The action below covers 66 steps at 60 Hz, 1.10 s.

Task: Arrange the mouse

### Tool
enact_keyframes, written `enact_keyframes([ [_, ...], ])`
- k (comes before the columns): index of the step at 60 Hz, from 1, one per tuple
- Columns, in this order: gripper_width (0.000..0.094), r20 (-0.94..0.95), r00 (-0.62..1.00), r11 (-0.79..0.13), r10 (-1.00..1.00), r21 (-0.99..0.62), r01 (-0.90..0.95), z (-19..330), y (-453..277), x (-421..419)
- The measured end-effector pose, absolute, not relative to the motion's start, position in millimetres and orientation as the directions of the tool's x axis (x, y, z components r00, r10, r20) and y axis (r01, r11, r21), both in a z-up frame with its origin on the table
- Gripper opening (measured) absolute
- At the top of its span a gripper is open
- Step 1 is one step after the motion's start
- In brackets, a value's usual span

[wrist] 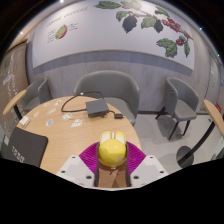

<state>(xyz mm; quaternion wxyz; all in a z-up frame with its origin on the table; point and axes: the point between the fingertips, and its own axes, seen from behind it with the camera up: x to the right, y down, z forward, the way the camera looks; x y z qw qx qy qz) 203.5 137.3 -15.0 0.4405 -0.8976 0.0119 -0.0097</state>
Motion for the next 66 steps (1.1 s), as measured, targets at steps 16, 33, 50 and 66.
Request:
enact_keyframes([
  [16, 0.0341, -0.053, 0.998, -0.454, 0.037, -0.891, -0.03, 93, 88, 53],
  [33, 0.0359, -0.113, 0.991, -0.586, 0.075, -0.809, -0.048, 15, 49, -119],
  [50, 0.0528, 0.01, 0.984, -0.63, 0.178, -0.767, 0.122, -15, 34, -131],
  [66, 0.0858, -0.024, 0.948, -0.567, 0.317, -0.806, 0.169, 23, -24, -92],
])
